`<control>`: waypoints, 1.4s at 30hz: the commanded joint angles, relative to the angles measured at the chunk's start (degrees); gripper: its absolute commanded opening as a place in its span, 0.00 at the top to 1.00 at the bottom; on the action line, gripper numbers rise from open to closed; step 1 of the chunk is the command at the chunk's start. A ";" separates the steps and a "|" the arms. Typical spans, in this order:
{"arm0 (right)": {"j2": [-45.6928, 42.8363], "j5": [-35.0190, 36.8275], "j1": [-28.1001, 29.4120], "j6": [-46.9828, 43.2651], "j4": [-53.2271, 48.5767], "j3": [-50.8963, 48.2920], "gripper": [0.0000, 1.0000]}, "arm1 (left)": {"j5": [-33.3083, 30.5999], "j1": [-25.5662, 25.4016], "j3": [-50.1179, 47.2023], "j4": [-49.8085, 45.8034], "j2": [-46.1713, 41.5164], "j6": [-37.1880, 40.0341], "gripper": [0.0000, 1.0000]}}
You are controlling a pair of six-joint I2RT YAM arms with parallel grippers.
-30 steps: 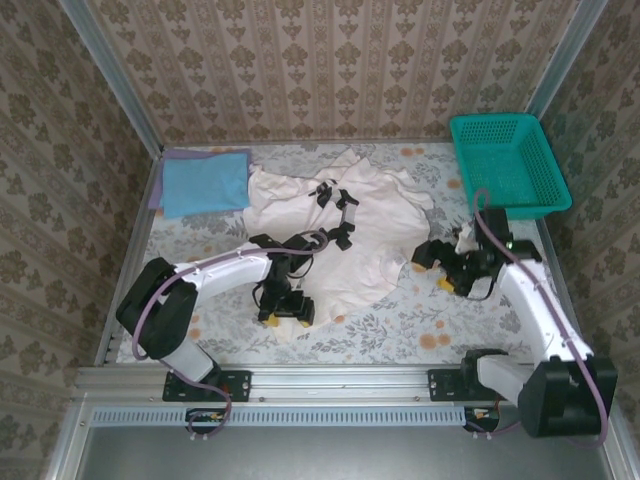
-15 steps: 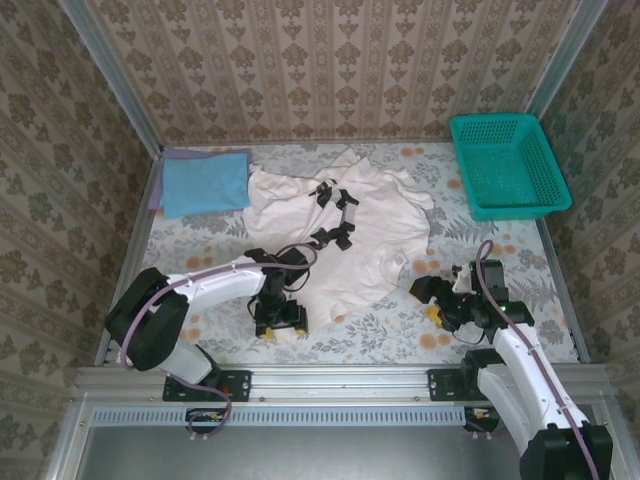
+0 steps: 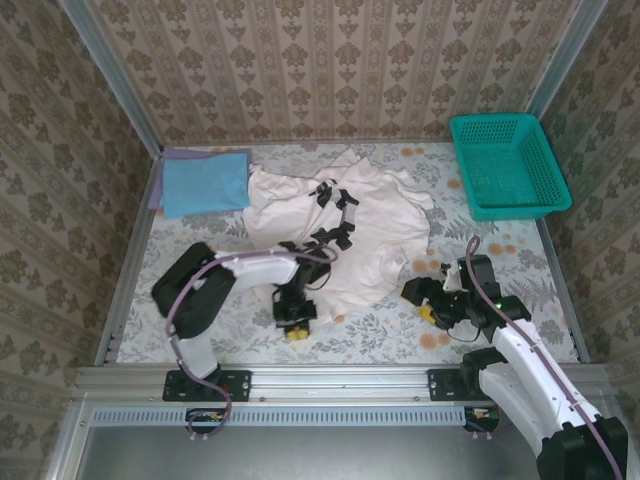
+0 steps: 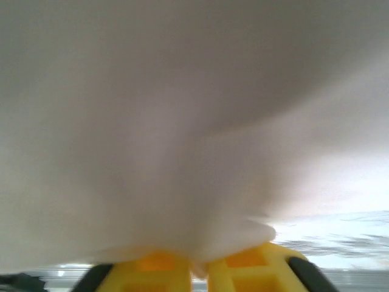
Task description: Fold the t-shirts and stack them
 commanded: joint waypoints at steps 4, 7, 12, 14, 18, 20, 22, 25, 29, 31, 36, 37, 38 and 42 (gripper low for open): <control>-0.67 7.29 0.61 1.81 -4.66 4.26 0.21 | 9.01 -2.02 25.78 2.84 13.07 17.05 1.00; -1.86 13.36 0.28 1.46 -10.78 7.95 0.21 | 13.74 -3.81 36.92 3.47 19.02 16.71 1.00; -4.55 20.59 -2.16 -1.22 -18.06 15.54 0.21 | 20.75 -7.22 53.47 7.35 26.94 12.32 1.00; -4.41 21.75 -3.91 -2.75 -19.80 18.33 0.20 | 21.58 -8.36 58.92 9.07 29.77 9.28 1.00; -3.94 23.45 -8.41 -4.94 -23.20 22.44 0.18 | 24.70 -9.34 60.28 22.19 32.21 -4.26 0.87; -4.09 23.15 -10.02 -5.28 -23.62 23.19 0.18 | 24.55 -9.42 59.07 25.18 31.75 -8.18 0.68; -4.55 22.85 -10.64 -4.92 -23.38 23.19 0.18 | 22.35 -9.04 58.88 20.62 29.76 -6.07 0.46; -5.41 21.64 -10.75 -3.74 -22.48 21.39 0.18 | 14.03 -6.06 51.33 14.66 21.28 -3.71 0.26; -4.15 14.25 -10.75 -1.63 -19.11 15.45 0.20 | 5.35 2.74 31.78 16.62 4.12 -5.46 0.24; -2.41 10.98 -10.66 -0.36 -17.26 11.50 0.26 | 1.50 9.06 22.77 15.73 -3.95 -5.19 0.27; 0.75 11.36 -10.86 -0.33 -11.52 5.96 0.34 | 0.09 27.11 2.75 20.18 -18.76 -7.22 0.32; 2.02 11.86 -10.90 -0.69 -9.67 5.32 0.37 | 0.59 30.64 0.26 20.88 -20.49 -6.96 0.33; 3.17 12.34 -11.00 -0.86 -8.15 4.89 0.38 | 1.37 33.23 -1.28 21.59 -21.49 -6.46 0.33; 9.87 14.06 -11.73 -2.71 0.56 2.79 0.47 | 5.49 41.67 -2.73 22.79 -20.61 -3.52 0.32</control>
